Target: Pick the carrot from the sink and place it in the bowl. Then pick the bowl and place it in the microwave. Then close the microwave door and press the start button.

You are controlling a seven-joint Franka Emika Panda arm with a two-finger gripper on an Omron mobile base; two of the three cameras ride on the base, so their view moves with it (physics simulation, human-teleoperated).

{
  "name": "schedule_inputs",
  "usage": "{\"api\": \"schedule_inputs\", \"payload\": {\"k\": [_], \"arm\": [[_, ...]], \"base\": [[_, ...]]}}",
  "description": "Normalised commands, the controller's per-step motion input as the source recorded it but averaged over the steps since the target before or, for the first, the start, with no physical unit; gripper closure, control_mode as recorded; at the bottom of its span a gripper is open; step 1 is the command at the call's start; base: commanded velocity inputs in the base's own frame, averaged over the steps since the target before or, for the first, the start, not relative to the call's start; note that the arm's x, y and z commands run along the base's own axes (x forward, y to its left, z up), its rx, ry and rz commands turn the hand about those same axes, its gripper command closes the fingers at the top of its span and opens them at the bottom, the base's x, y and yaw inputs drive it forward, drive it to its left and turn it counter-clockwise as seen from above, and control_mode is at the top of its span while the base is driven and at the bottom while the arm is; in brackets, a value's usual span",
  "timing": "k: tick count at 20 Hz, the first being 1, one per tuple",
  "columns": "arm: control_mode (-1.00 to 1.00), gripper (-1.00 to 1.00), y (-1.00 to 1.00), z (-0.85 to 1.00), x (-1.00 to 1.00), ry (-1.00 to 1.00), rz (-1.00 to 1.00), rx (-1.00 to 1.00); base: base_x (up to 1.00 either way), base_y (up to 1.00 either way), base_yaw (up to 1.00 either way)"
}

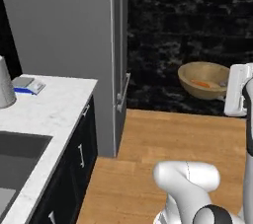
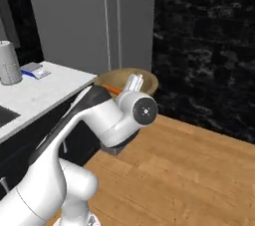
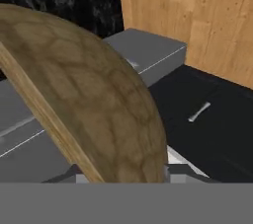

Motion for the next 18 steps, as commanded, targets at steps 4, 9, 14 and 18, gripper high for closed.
{"api": "schedule_inputs", "payload": {"k": [4, 9, 14, 18], "arm": [[1.0, 1.0, 0.0, 0.0, 0.0, 0.0, 0.0, 0.0], [1.0, 1.0, 0.0, 0.0, 0.0, 0.0, 0.0, 0.0], [1.0, 1.0, 0.0, 0.0, 0.0, 0.0, 0.0, 0.0], [1.0, 1.0, 0.0, 0.0, 0.0, 0.0, 0.0, 0.0]], "base": [[-0.17, 0.0, -0.88], [-0.15, 0.0, -0.88], [-0.16, 0.0, -0.87], [-0.17, 0.0, -0.86]]}}
